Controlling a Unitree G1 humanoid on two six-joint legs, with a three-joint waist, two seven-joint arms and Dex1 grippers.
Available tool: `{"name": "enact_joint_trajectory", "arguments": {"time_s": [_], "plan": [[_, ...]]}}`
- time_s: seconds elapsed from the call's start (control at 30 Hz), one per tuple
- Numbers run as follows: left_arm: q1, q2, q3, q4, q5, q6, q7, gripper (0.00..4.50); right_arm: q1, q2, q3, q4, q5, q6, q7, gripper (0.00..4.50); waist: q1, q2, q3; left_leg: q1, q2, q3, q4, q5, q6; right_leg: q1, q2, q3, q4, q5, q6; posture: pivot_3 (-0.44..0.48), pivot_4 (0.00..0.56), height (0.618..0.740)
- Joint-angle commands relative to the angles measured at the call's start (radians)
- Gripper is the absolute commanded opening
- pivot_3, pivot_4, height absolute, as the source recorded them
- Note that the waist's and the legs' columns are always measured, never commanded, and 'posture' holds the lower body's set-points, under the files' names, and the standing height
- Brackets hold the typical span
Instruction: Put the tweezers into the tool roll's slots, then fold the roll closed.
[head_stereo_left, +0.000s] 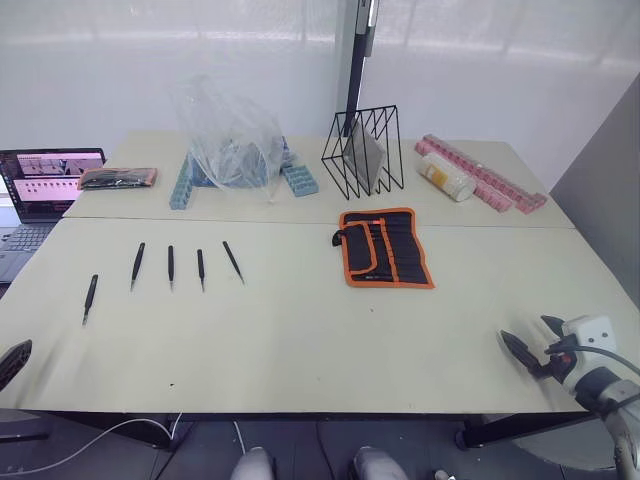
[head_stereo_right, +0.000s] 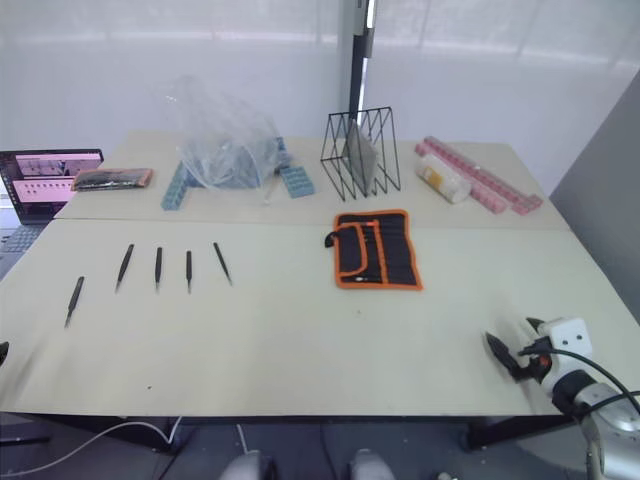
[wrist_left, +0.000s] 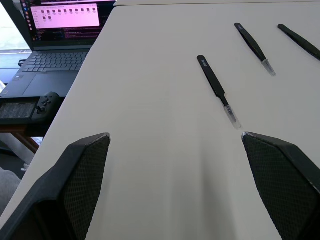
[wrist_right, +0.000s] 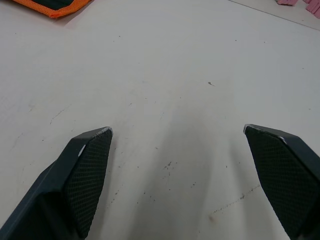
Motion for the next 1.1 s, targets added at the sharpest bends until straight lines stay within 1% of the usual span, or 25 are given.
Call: {"name": "enact_joint_trajectory", "arguments": {"time_s": [0.03, 0.1, 0.2, 0.33, 0.47, 0.57, 0.6, 0.63, 0.73, 0.83, 0.93, 1.1], "plan": [[0.001, 0.001, 0.024, -0.024, -0.012, -0.003, 0.007, 4.49, 0.000, -0.016, -0.034, -0.016, 0.020, -0.008, 0.007, 4.50, 0.000, 0.000, 0.000, 0.000, 0.000, 0.000, 0.000, 0.000, 0.000, 0.000, 0.000, 0.000, 0.000, 0.000, 0.000, 0.000, 0.150, 0.708], [0.017, -0.038, 0.012, -0.096, -0.045, 0.039, 0.012, 4.49, 0.019, 0.007, -0.029, -0.072, 0.044, 0.013, 0.008, 4.50, 0.001, 0.000, 0.000, 0.000, 0.000, 0.000, 0.000, 0.000, 0.000, 0.000, 0.000, 0.000, 0.000, 0.000, 0.000, 0.000, 0.150, 0.708], [0.034, -0.094, 0.001, -0.224, -0.091, 0.096, 0.026, 4.49, 0.046, 0.033, -0.015, -0.205, 0.088, 0.074, -0.002, 4.50, 0.000, 0.000, 0.000, 0.000, 0.001, 0.001, -0.001, 0.000, 0.000, 0.000, 0.000, 0.001, 0.000, 0.000, 0.000, 0.000, 0.150, 0.708], [0.061, -0.181, -0.085, -0.431, -0.095, 0.128, 0.067, 4.49, 0.045, 0.080, 0.056, -0.461, 0.147, 0.236, -0.072, 4.50, 0.000, 0.000, 0.000, 0.000, 0.001, 0.001, 0.000, 0.000, 0.000, 0.000, 0.000, 0.002, 0.000, 0.000, 0.000, 0.000, 0.150, 0.708], [0.066, -0.234, -0.161, -0.560, -0.082, 0.119, 0.095, 4.49, -0.018, 0.121, 0.138, -0.616, 0.184, 0.409, -0.173, 4.50, 0.000, 0.000, 0.000, 0.000, 0.001, 0.001, 0.000, 0.000, 0.000, 0.000, 0.001, 0.003, 0.000, 0.000, 0.000, 0.000, 0.150, 0.708], [0.062, -0.259, -0.261, -0.683, -0.030, 0.081, 0.111, 4.49, -0.151, 0.232, 0.250, -0.707, 0.230, 0.607, -0.338, 4.50, -0.001, -0.001, 0.000, -0.001, 0.001, 0.001, 0.000, 0.000, 0.000, -0.001, 0.001, 0.003, 0.000, 0.000, 0.000, 0.000, 0.150, 0.708], [0.062, -0.244, -0.291, -0.721, -0.039, 0.094, 0.090, 4.49, -0.203, 0.285, 0.289, -0.709, 0.225, 0.665, -0.399, 4.50, -0.003, -0.001, 0.000, -0.002, 0.001, 0.000, 0.000, 0.000, 0.000, -0.002, 0.002, 0.003, 0.000, 0.000, 0.000, 0.000, 0.150, 0.708], [0.057, -0.230, -0.307, -0.756, -0.075, 0.134, 0.081, 4.49, -0.252, 0.347, 0.308, -0.699, 0.233, 0.715, -0.462, 4.50, -0.002, -0.001, -0.001, -0.003, 0.001, 0.000, 0.000, 0.000, 0.000, -0.004, 0.002, 0.004, 0.000, 0.000, 0.000, 0.000, 0.150, 0.708], [0.042, -0.194, -0.329, -0.841, -0.189, 0.225, 0.052, 4.49, -0.349, 0.488, 0.338, -0.651, 0.223, 0.814, -0.601, 4.50, 0.000, -0.002, -0.001, -0.013, 0.000, 0.000, 0.001, 0.002, -0.003, -0.017, 0.003, 0.006, 0.007, 0.000, 0.000, 0.000, 0.150, 0.708], [0.025, -0.160, -0.342, -0.900, -0.229, 0.272, 0.059, 4.49, -0.405, 0.575, 0.351, -0.613, 0.205, 0.858, -0.683, 4.50, 0.005, -0.001, -0.001, -0.015, -0.001, -0.002, 0.001, 0.001, -0.002, -0.019, 0.002, 0.006, 0.009, 0.001, 0.000, 0.000, 0.150, 0.708], [-0.005, -0.142, -0.354, -0.938, -0.257, 0.292, 0.072, 4.49, -0.450, 0.635, 0.342, -0.582, 0.195, 0.881, -0.742, 4.50, 0.004, -0.001, -0.001, -0.018, -0.002, -0.003, 0.001, 0.001, -0.002, -0.021, 0.002, 0.005, 0.009, 0.001, 0.000, 0.000, 0.150, 0.708], [-0.010, -0.130, -0.355, -0.949, -0.251, 0.292, 0.073, 4.49, -0.482, 0.643, 0.317, -0.540, 0.175, 0.882, -0.772, 4.50, -0.002, -0.001, -0.001, -0.018, -0.002, -0.003, 0.001, 0.001, -0.002, -0.021, 0.002, 0.005, 0.009, 0.001, 0.000, 0.000, 0.150, 0.708]]}}
